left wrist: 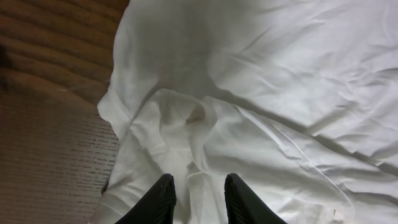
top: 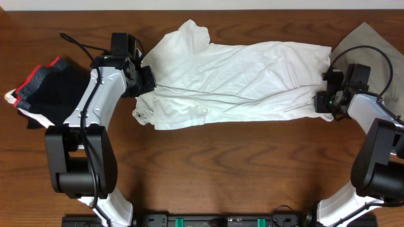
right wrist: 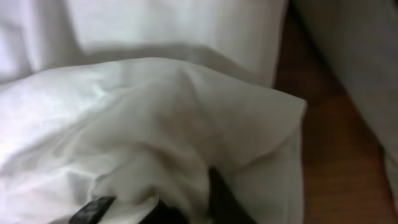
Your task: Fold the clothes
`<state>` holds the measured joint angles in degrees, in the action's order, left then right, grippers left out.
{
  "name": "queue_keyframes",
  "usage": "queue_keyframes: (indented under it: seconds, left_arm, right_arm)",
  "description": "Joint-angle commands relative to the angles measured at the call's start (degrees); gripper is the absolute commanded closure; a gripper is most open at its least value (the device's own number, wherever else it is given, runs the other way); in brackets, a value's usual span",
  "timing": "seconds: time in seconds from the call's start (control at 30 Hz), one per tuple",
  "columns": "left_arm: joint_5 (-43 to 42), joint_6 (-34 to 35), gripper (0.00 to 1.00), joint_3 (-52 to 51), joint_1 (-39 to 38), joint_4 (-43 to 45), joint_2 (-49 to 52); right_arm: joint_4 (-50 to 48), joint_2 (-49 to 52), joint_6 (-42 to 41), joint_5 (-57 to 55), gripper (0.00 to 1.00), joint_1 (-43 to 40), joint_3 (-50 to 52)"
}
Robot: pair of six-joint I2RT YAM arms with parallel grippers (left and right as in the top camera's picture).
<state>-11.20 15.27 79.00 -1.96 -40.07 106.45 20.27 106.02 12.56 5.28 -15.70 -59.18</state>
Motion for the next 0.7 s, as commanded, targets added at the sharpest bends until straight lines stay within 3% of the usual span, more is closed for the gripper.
queue_keyframes:
  seconds: [0.0, 0.33, 0.67]
  left_arm:
    - [0.7, 0.5, 0.71, 0.7, 0.3, -0.2, 0.0]
    - [0.7, 0.5, 0.71, 0.7, 0.3, -0.2, 0.0]
    - [0.7, 0.5, 0.71, 0.4, 0.3, -0.2, 0.0]
  right_arm:
    - [0.0, -1.7, -3.4, -7.6, 0.93, 0.2, -0.8]
    - [-0.7, -7.5, -3.5, -7.2, 0.85, -0.1, -0.8]
    - [-2.2, -7.5, -4.9, -8.4, 0.93, -0.1, -0.8]
